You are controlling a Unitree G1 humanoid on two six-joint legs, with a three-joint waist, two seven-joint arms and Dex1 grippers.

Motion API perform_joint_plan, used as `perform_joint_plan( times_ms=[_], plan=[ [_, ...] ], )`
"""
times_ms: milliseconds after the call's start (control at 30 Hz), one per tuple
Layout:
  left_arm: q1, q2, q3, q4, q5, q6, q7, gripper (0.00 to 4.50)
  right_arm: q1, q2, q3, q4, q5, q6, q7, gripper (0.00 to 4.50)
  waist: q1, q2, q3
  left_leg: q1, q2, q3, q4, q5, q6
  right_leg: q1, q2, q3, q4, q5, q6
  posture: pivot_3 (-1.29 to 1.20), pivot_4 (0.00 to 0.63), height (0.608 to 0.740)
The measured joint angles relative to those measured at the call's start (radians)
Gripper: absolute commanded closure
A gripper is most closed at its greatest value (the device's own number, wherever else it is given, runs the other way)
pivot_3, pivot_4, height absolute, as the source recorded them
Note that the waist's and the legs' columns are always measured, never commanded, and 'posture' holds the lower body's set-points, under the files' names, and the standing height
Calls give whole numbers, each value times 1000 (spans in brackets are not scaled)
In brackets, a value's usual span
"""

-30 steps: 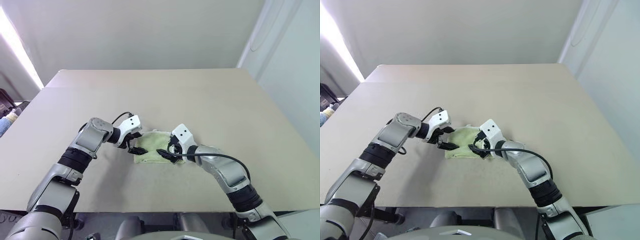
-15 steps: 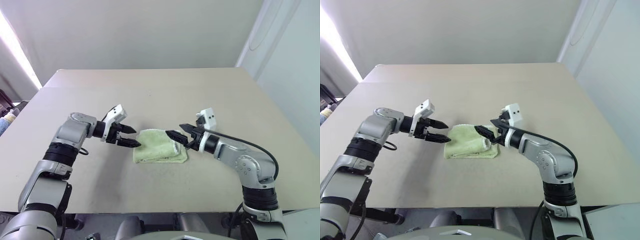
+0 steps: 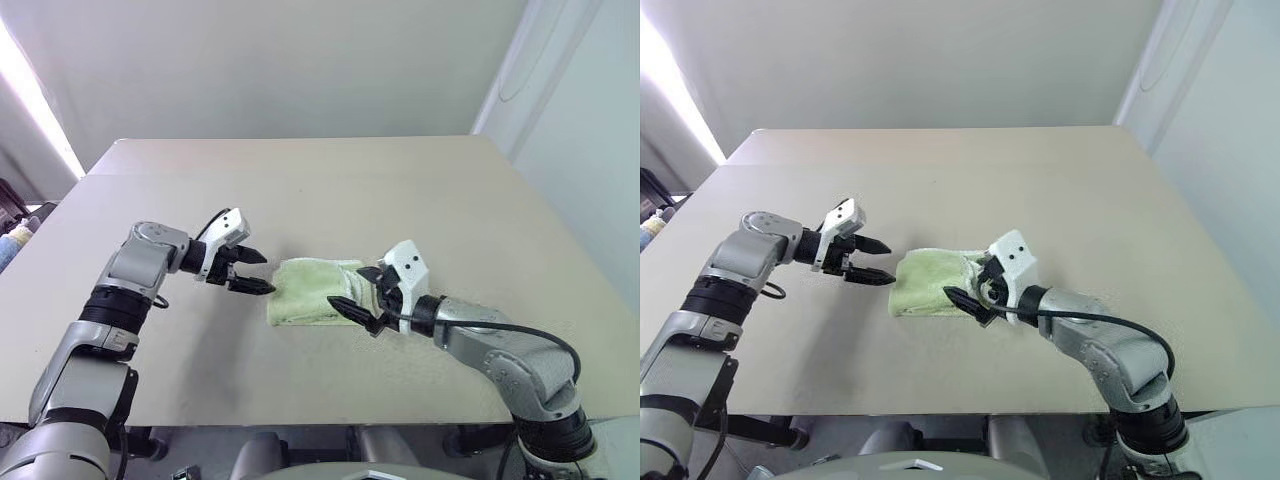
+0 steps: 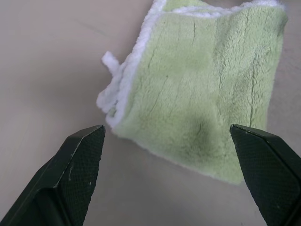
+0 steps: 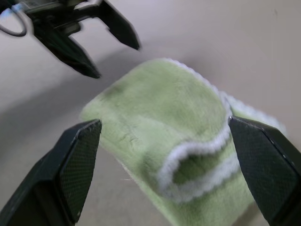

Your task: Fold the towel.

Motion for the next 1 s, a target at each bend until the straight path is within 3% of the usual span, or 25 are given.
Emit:
perform_joint_plan(
  times_ms=[167, 367, 800, 1000],
  plan=[
    [-7, -21, -6, 9, 7, 0, 14, 12, -78, -126, 165, 111, -235, -271, 137, 0, 2, 0, 0, -1, 0, 0, 0, 0, 0, 0, 0, 0, -1, 0, 0, 0, 0, 712],
    [-4, -5, -17, -50, 1, 21, -60, 12, -114, -179, 315, 208, -418, -466, 290, 0, 3, -1, 0, -2, 0, 1, 0, 0, 0, -1, 0, 0, -1, 0, 0, 0, 0, 712],
    [106, 145, -13, -240, -51, -55, -225, 12, -147, -152, 364, 374, -639, -617, 371, 0, 3, -1, 0, -1, 0, 0, 0, 0, 0, -1, 0, 0, 0, 0, 0, 0, 0, 712],
    [108, 152, -13, -249, -51, -69, -234, 12, -152, -109, 379, 410, -725, -665, 355, 0, 4, -1, 0, -1, 0, 0, 1, 0, 0, 0, 0, 0, 0, 0, 0, 0, 0, 712]
  ],
)
